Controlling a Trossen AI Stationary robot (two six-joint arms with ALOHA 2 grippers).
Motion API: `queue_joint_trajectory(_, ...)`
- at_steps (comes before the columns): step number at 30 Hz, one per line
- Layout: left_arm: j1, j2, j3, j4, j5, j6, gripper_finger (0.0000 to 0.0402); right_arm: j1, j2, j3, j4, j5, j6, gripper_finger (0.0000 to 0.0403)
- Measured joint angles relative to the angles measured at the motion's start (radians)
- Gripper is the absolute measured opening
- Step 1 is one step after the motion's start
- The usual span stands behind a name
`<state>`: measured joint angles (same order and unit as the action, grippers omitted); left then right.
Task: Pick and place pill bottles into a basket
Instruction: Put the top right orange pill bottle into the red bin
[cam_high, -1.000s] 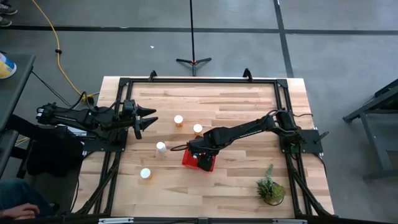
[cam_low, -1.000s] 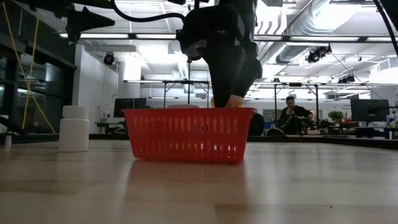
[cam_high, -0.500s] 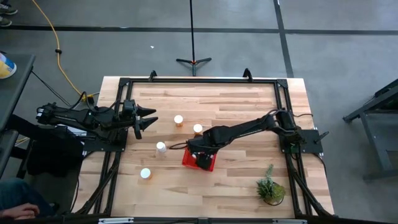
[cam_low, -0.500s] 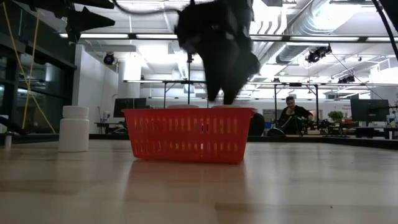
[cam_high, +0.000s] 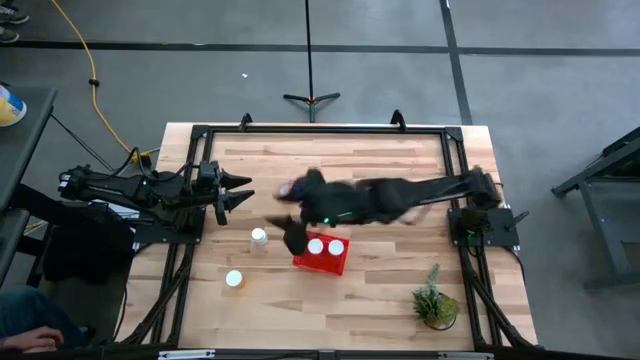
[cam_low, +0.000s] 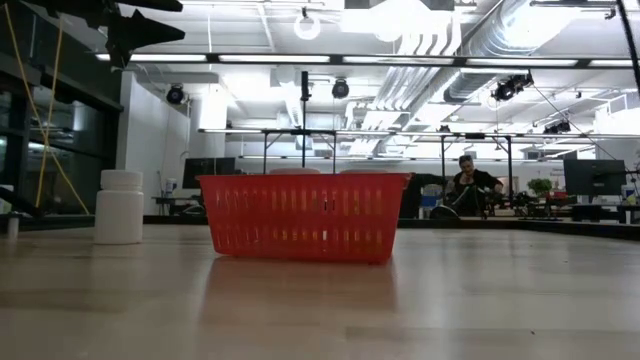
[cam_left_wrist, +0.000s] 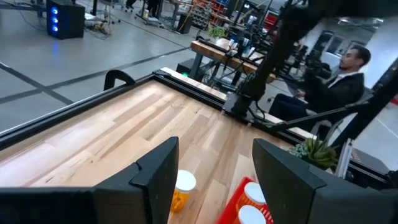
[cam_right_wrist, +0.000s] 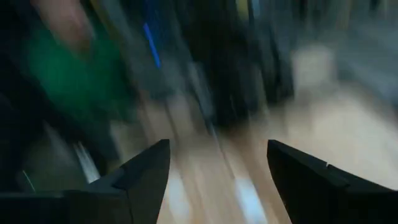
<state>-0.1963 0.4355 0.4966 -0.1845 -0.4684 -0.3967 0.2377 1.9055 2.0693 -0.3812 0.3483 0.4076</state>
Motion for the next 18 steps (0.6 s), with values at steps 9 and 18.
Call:
queue_joint_trajectory(9,0.0,0.0,0.0,-0.003,0.067,0.036,0.0239,0.259,-0.137,0.001,0.176,0.451,-0.425,0.0259)
queue_joint_trajectory(18,0.0,0.0,0.0,0.0,0.011,0.052,0.0239,0.216,-0.162,0.002,-0.623,0.555,0.186,0.0259)
